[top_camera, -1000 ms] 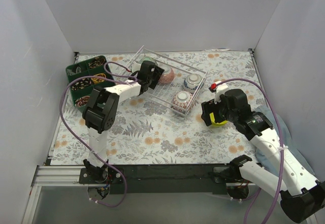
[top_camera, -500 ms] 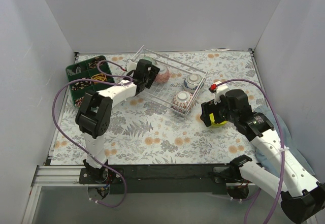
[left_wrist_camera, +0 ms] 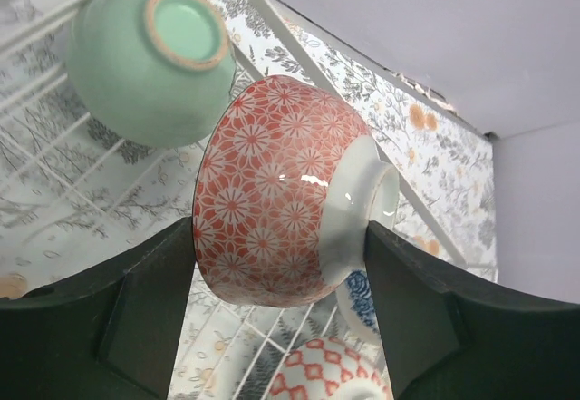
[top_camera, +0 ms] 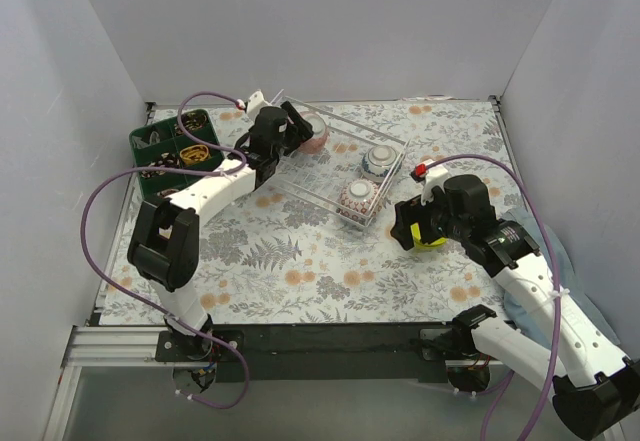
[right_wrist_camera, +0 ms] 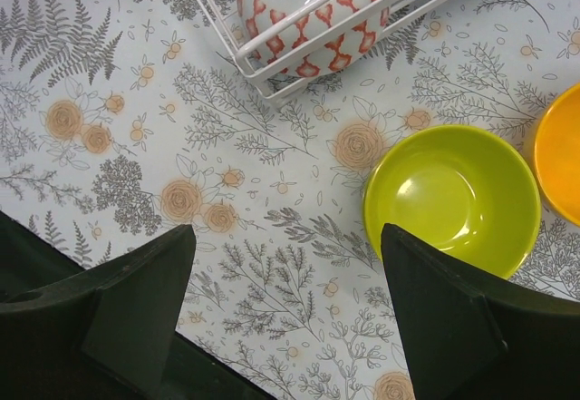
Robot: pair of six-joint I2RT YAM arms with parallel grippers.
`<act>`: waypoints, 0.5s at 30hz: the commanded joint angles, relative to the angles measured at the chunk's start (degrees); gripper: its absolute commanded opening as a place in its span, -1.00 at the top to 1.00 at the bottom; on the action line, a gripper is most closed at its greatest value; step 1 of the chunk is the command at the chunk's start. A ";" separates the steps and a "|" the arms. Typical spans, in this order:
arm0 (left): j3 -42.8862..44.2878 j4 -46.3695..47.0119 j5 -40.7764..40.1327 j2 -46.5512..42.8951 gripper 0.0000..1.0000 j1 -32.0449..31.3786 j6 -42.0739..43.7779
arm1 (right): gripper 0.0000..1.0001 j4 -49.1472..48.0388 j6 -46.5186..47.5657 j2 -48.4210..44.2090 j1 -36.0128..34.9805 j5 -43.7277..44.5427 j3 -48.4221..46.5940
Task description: Unload the bowls from the dish rack
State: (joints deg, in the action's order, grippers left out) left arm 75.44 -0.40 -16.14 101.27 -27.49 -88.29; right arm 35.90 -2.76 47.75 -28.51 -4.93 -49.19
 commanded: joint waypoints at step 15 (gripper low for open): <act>-13.28 7.35 16.05 -25.05 0.86 -6.25 63.23 | -0.82 -2.33 1.88 8.76 0.21 -9.66 -13.11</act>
State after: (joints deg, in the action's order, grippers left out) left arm 64.47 4.23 -3.53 84.62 -30.17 -41.34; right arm 35.73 -2.74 54.94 -28.51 -10.39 -57.28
